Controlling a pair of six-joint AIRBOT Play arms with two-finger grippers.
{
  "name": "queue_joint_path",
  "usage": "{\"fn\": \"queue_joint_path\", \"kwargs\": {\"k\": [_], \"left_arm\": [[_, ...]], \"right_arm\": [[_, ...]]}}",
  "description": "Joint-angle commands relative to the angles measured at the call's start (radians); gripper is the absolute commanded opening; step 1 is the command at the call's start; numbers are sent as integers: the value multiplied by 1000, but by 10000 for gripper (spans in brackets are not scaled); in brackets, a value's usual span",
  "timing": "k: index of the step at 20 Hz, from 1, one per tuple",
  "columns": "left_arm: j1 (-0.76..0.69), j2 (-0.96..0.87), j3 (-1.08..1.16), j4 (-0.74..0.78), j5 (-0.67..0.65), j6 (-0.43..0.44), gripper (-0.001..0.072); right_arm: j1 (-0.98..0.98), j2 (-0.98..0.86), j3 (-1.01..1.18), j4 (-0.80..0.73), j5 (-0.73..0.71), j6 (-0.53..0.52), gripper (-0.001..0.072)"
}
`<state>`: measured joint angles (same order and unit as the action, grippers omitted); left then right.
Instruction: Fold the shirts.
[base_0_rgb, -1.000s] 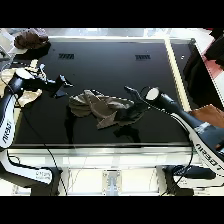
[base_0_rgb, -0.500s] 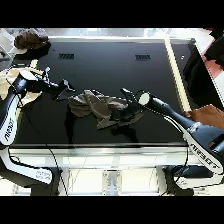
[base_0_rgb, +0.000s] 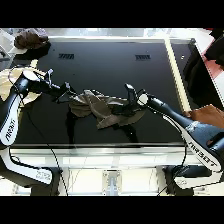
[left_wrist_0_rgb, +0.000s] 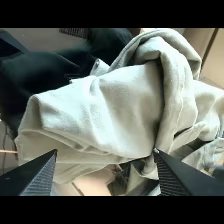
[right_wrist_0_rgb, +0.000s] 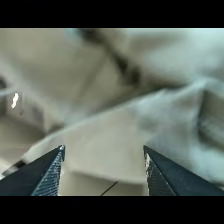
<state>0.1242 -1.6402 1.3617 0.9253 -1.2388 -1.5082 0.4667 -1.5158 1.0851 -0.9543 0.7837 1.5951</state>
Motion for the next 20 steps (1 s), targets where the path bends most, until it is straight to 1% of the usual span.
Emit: {"fn": "queue_joint_path", "kwargs": {"k": [1,2,4,5,8,10,11,13,16,20], "left_arm": [[-5,-1,0,11,13,2,702],[-4,-1,0,22,29,2,702],[-4,-2,0,32,62,1,702],[-4,-3,0,32,65,-5,702],[-6,-19,-3,33,45,-78,702],[-6,-20,-14,32,54,-116,702],[-6,-22,-16,32,54,-116,702],[-6,-24,-22,32,57,-116,702],[-14,-42,-23,32,58,-116,702],[-52,-82,-23,9,108,-116,702]], "right_arm": [[-40,-5,75,-119,62,-48,565],[-54,-5,119,-180,128,-68,565],[-77,-5,195,-320,248,-68,565],[-87,-5,210,-357,287,-68,564],[-99,-26,211,-374,343,-71,564],[-91,-66,211,-353,344,-81,564],[-89,-90,212,-349,343,-102,565],[-81,-129,212,-340,311,-111,564],[-79,-149,215,-280,221,-141,565],[-79,-159,241,-238,200,-151,564]]}}
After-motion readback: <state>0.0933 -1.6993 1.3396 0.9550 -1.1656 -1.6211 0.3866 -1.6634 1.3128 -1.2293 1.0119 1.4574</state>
